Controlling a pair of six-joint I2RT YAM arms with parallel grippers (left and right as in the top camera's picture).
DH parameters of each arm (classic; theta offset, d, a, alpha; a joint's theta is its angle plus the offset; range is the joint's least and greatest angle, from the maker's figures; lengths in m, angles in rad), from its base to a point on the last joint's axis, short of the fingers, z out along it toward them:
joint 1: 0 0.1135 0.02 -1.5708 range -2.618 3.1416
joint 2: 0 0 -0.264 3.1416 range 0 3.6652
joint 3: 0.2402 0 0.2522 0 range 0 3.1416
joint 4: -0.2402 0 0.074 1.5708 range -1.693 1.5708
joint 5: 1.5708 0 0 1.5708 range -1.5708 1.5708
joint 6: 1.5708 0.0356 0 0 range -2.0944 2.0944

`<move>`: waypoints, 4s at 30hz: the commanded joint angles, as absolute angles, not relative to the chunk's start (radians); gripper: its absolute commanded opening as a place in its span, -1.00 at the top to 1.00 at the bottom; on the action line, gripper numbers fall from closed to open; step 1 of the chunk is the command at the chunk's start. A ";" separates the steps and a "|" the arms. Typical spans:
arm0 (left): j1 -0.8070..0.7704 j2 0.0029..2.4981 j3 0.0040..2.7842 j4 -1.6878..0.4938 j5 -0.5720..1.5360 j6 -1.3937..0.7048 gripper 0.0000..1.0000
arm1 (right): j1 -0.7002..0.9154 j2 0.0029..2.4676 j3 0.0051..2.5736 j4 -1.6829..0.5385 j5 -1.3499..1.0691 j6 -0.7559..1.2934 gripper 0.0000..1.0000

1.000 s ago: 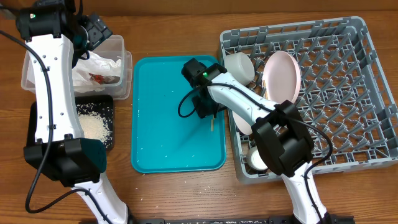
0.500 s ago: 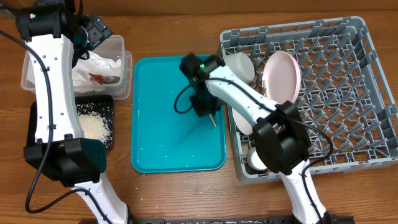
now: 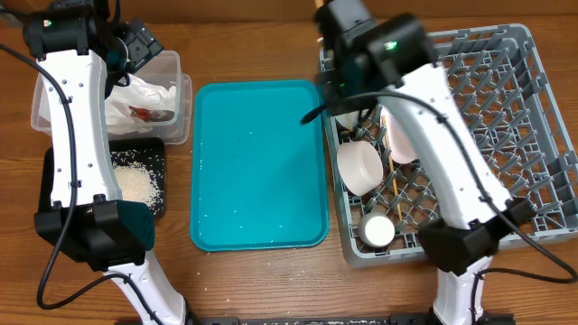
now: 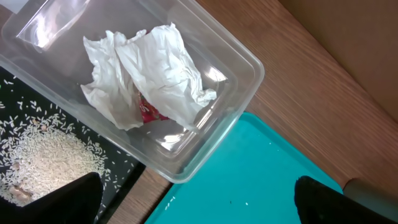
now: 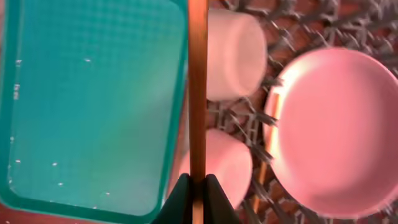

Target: Sort waste into correct bins and load items into the dishwasher

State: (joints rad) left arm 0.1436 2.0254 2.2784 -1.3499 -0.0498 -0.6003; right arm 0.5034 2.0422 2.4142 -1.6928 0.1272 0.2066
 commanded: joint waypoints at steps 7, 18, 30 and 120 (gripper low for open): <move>0.134 2.025 2.292 -1.349 -0.062 -0.609 -1.00 | 0.386 1.870 1.897 -1.694 0.135 0.229 0.92; 0.134 2.025 2.292 -1.349 -0.062 -0.609 -1.00 | 0.338 1.870 1.651 -1.659 0.138 0.244 0.32; 0.134 2.025 2.292 -1.349 -0.062 -0.609 -1.00 | 0.430 1.804 1.906 -1.694 0.138 0.262 -0.36; 0.134 2.017 2.292 -1.349 -0.060 -0.607 -1.00 | -0.028 0.003 0.008 -0.070 -0.133 0.104 -1.00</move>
State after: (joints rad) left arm 0.1436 2.0258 2.2784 -1.3495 -0.0536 -0.6006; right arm -0.0200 0.0147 0.0185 -0.0723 -0.1310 0.1043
